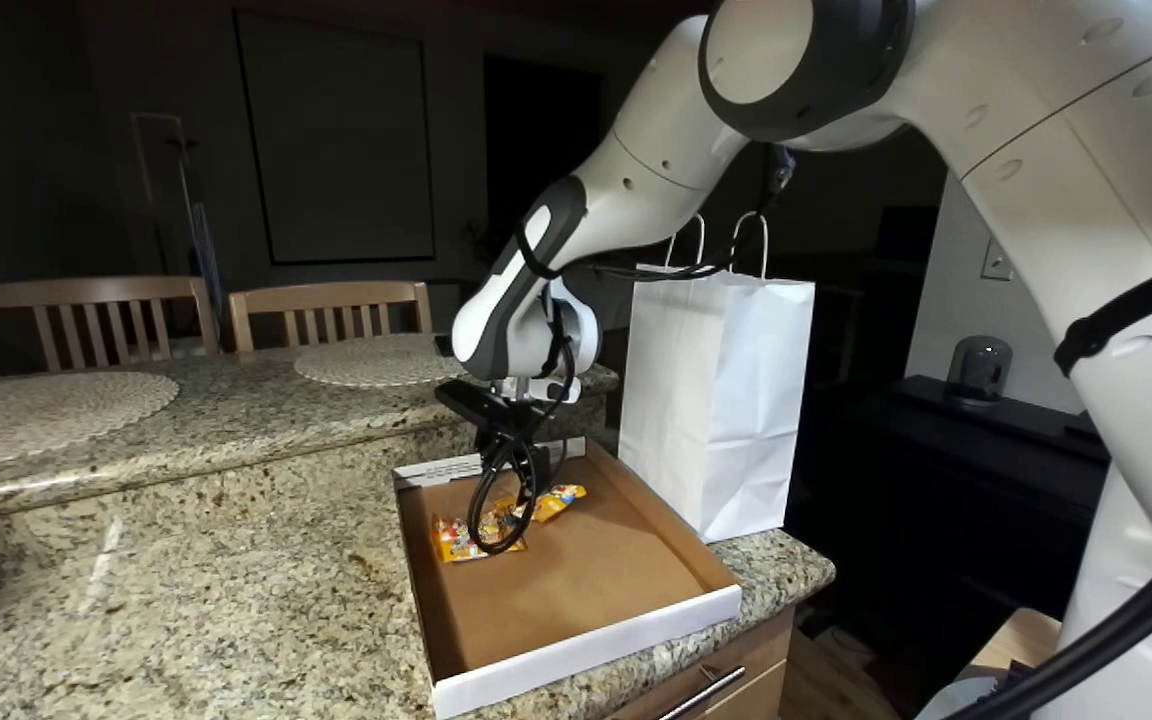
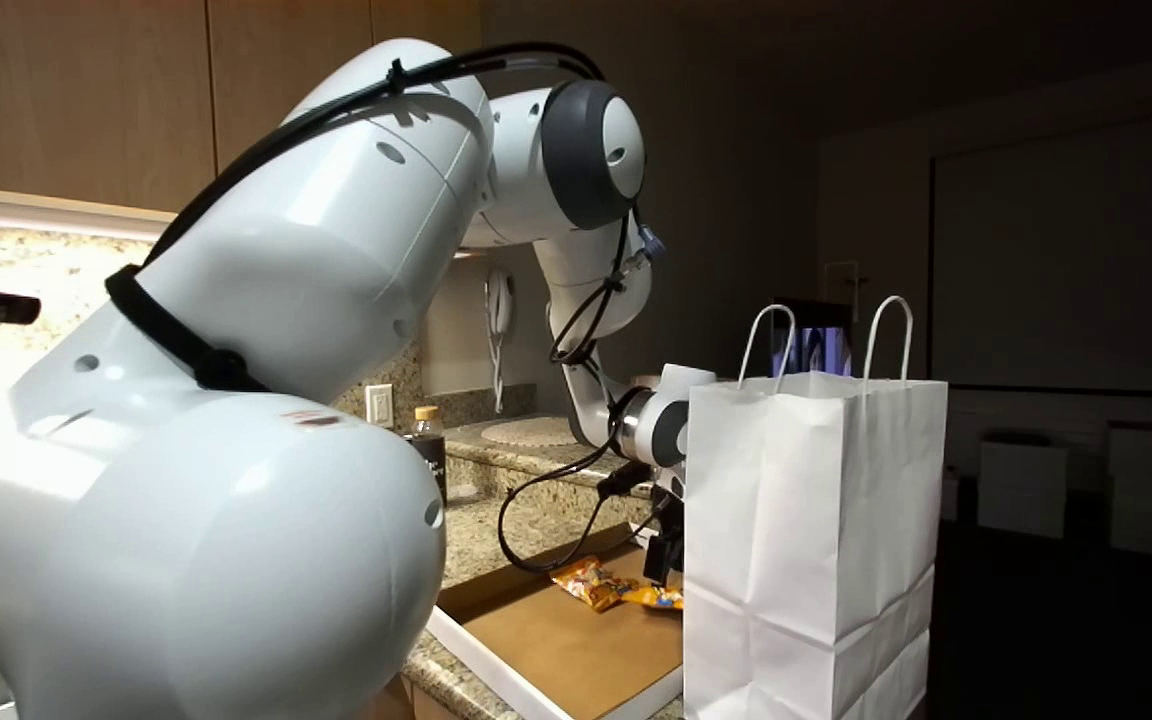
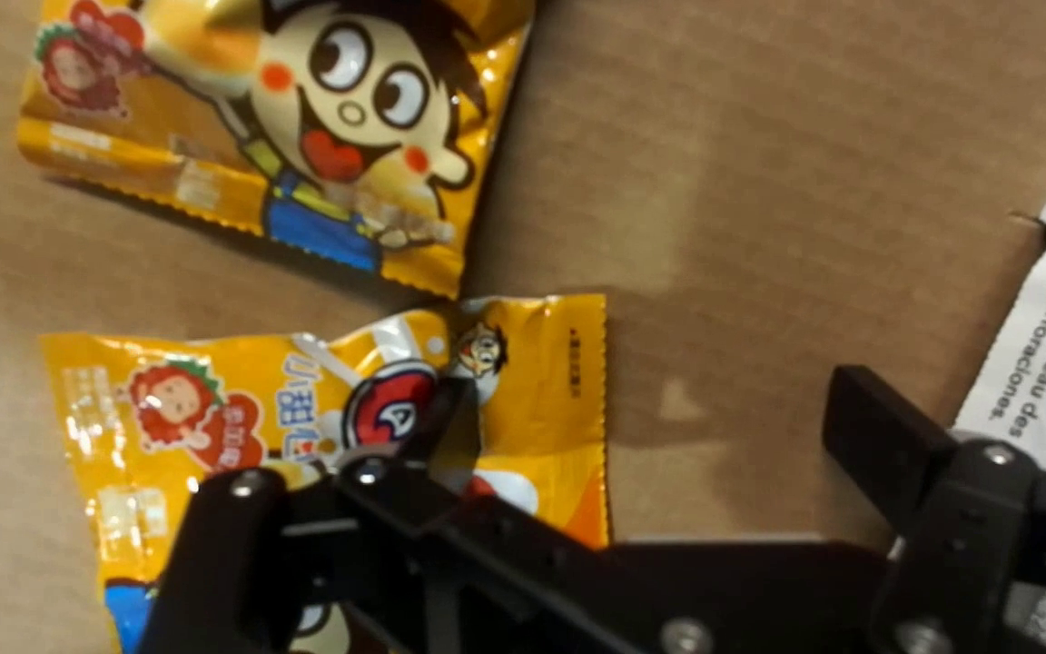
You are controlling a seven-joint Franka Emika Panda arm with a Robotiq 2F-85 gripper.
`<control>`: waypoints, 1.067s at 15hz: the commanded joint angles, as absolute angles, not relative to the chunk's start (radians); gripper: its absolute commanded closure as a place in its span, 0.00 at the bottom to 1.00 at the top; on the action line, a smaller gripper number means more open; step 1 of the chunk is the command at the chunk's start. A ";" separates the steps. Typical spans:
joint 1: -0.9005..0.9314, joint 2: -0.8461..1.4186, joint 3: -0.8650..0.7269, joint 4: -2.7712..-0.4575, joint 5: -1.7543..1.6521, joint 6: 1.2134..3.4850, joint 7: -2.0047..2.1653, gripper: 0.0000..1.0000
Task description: Pick up the two objects on the cover box and put them on the counter
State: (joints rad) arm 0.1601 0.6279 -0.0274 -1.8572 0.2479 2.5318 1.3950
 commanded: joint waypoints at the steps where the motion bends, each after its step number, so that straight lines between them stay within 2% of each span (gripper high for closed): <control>1: 0.122 0.565 0.009 -1.960 0.280 2.586 1.320 0.00; 7: 0.079 0.495 0.053 -2.049 0.313 2.575 1.184 0.00; 16: 0.008 0.342 0.141 -2.226 0.563 2.749 0.932 0.00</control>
State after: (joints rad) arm 0.0460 0.4206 0.1015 -2.1358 0.4693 2.7161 1.0218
